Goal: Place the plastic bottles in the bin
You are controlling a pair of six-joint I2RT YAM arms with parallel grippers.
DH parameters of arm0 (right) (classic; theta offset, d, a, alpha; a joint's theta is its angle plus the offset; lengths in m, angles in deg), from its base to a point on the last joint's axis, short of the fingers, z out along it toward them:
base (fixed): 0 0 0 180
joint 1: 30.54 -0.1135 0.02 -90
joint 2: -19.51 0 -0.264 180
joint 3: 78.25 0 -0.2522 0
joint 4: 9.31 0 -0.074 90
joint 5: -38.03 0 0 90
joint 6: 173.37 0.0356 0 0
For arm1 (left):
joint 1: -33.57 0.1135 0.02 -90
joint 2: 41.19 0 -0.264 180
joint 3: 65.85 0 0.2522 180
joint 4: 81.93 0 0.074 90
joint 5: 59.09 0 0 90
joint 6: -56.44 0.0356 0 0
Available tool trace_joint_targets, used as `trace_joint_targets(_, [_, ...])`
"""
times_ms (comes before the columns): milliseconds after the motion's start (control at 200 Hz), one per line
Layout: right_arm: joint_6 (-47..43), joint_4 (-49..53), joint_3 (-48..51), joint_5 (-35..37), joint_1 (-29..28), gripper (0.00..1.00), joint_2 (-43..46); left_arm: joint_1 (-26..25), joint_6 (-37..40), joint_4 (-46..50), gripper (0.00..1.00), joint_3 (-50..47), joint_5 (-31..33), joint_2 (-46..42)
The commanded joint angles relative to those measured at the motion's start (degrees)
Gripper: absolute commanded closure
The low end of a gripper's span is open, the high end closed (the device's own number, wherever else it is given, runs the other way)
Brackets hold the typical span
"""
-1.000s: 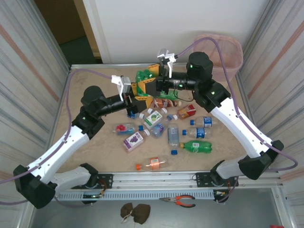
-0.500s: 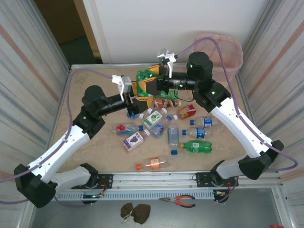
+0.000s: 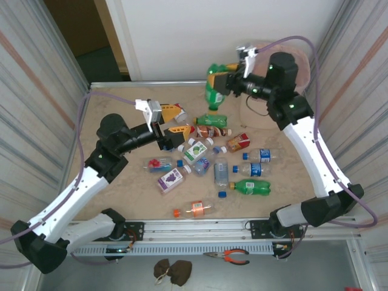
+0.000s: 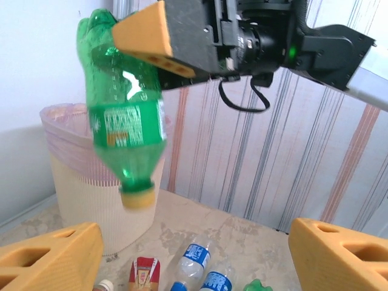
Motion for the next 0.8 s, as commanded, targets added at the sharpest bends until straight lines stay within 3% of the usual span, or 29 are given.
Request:
trace_joint_targets(0, [0.84,2.0,-4.64,2.24,5.14,0.44,-1.58,-0.25,1.65,1.89,0.19,-1.02,1.7,-2.03])
trace_joint_targets(261, [-0.34,4.82,-16.31,6.12,16.91,0.45,-10.84,-0.24,1.36,3.05,0.19,-2.11,2.24,-3.85])
trace_joint_targets(466, [-1.07,8.3,-28.06,10.12,23.96,0.46,-22.93,-0.21,0.79,2.81,0.19,-3.2,2.81,-5.07])
trace_joint_targets(797, [-5.44,20.78,-45.67,14.95,25.81,0.49,-42.63,-0.24,0.42,3.25,0.19,-5.08,4.17,-6.09])
